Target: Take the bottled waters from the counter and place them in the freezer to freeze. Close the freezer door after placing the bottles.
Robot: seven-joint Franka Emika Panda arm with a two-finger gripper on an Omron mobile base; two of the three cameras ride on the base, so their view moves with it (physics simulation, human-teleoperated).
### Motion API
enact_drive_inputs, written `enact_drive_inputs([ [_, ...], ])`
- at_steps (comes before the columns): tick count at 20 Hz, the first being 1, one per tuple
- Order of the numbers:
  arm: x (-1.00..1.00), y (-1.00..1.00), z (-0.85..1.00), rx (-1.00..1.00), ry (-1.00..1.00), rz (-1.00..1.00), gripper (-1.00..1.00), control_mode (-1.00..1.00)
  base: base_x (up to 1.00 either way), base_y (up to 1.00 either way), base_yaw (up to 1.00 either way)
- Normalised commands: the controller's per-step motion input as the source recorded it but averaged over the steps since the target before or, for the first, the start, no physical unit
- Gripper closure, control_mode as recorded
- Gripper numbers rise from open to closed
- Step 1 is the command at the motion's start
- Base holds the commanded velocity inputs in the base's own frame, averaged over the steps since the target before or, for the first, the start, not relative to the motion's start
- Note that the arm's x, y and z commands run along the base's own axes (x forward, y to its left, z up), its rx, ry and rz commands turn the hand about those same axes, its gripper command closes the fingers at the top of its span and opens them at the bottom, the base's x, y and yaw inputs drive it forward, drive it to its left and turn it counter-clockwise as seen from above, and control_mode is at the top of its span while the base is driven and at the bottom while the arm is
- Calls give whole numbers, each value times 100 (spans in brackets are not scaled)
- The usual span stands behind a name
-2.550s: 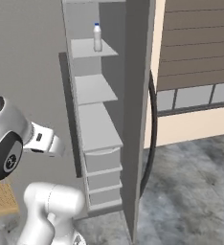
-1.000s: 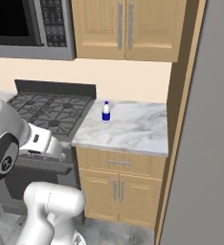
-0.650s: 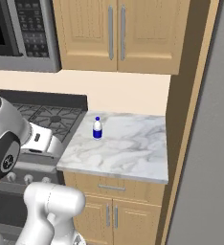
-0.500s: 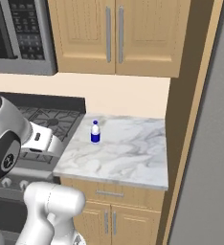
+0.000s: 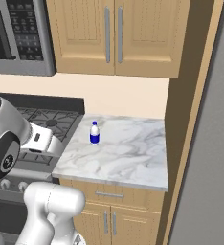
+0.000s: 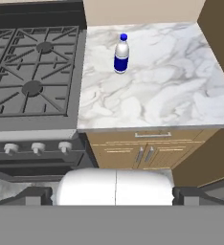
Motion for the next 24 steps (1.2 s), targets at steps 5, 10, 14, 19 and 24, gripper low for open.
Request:
enact_drive_inputs([
  [5, 0, 0, 0, 0, 0, 0, -100, 100, 0, 0, 0],
  [10, 0, 0, 0, 0, 0, 0, -100, 100, 0, 0, 0],
  [14, 5, 0, 0, 0, 0, 0, -100, -100, 2, 0, 0],
  [19, 33, -8, -19, 2, -4, 0, -100, -100, 0, 0, 0],
  [24, 52, -11, -42, 2, -10, 1, -100, -100, 0, 0, 0],
])
